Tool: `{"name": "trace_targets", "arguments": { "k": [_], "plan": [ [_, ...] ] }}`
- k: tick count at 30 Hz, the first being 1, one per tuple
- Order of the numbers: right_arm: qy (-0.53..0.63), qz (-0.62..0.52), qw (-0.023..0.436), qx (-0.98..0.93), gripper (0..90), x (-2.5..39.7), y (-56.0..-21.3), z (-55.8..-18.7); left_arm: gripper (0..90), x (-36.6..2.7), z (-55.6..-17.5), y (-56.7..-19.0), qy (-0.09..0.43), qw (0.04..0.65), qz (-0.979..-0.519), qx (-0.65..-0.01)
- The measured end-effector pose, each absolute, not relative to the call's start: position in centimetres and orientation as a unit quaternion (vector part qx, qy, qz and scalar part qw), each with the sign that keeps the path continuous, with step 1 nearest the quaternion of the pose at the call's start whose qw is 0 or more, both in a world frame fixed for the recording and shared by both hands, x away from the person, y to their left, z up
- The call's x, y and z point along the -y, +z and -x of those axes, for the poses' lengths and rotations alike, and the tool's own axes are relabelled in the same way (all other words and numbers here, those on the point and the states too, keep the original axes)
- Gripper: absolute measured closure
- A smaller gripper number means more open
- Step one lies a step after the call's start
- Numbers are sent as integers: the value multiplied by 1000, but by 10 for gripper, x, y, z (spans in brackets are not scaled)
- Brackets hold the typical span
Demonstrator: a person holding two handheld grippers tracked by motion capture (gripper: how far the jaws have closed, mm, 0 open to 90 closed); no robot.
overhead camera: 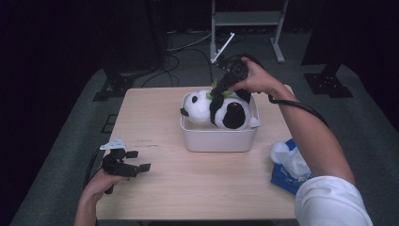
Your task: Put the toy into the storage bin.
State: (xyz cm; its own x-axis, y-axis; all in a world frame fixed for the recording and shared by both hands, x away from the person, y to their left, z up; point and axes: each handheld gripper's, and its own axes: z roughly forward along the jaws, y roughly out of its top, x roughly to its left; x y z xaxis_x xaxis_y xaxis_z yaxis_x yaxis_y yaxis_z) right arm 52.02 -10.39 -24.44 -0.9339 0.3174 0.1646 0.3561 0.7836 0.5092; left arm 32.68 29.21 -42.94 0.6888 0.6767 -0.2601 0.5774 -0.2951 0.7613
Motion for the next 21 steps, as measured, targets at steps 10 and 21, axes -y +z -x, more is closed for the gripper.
{"name": "trace_targets", "arguments": {
  "k": [10, 21],
  "plan": [
    [-254, 175, 44, 950, 763, 101, -270, -512, 67, -290, -326, -429, 55, 446, -805, -388],
    [-255, 152, 64, 953, 763, 93, -279, -495, 67, -290, -326, -429, 56, 446, -806, -386]
  ]
}}
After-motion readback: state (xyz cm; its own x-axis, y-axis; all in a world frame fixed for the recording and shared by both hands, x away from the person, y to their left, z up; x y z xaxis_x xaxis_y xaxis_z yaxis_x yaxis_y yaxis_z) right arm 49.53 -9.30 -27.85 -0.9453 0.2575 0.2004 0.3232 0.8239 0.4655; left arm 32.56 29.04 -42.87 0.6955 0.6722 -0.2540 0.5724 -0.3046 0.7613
